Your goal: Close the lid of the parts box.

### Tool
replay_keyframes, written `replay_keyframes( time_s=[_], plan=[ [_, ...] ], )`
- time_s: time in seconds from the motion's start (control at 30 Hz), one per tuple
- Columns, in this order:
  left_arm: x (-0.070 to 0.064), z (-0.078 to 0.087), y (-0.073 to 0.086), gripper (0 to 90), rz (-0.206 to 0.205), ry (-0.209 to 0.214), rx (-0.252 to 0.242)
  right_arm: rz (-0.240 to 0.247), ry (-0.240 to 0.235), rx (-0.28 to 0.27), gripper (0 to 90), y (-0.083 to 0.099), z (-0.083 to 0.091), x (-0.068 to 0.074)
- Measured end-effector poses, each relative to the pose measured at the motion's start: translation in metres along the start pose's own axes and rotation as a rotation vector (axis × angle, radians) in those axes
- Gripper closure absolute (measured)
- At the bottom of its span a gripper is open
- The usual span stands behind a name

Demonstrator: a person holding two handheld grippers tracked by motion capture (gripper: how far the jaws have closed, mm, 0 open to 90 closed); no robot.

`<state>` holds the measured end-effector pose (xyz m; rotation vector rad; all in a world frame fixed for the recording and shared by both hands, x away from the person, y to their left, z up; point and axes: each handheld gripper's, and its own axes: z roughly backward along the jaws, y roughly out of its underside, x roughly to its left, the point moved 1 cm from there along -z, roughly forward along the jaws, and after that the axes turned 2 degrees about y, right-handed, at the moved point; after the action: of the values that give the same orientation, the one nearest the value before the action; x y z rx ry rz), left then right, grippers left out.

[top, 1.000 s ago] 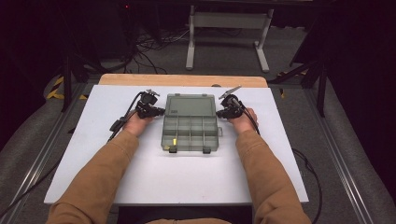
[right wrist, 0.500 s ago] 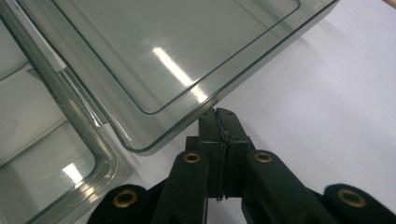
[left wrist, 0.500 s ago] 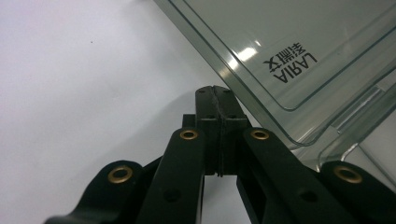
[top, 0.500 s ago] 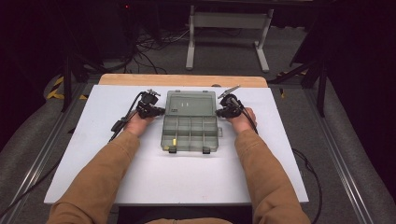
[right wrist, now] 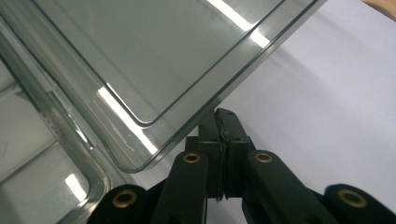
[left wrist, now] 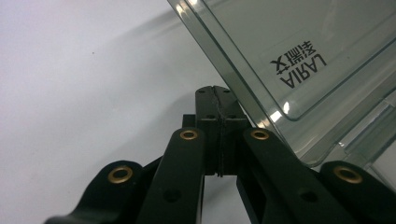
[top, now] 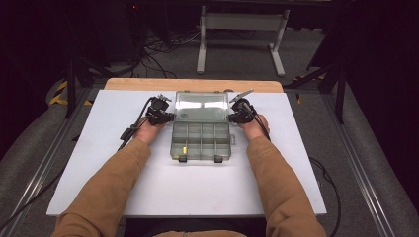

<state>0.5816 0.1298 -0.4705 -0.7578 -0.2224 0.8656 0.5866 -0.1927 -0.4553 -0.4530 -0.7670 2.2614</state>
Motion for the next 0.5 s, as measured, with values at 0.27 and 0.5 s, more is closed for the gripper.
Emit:
replay_keyframes(
  time_s=[0.27, 0.5],
  plan=[
    [-0.0014, 0.0017, -0.0006, 89.7, -0.015, -0.015, -0.009, -0.023, 0.011, -0.029, 89.8, -0.0001, 0.0034, -0.0008],
    [-0.0018, 0.0042, -0.0021, 89.7, -0.027, -0.024, -0.027, -0.019, 0.028, -0.067, 89.8, -0.0016, 0.0078, -0.0013]
  ],
)
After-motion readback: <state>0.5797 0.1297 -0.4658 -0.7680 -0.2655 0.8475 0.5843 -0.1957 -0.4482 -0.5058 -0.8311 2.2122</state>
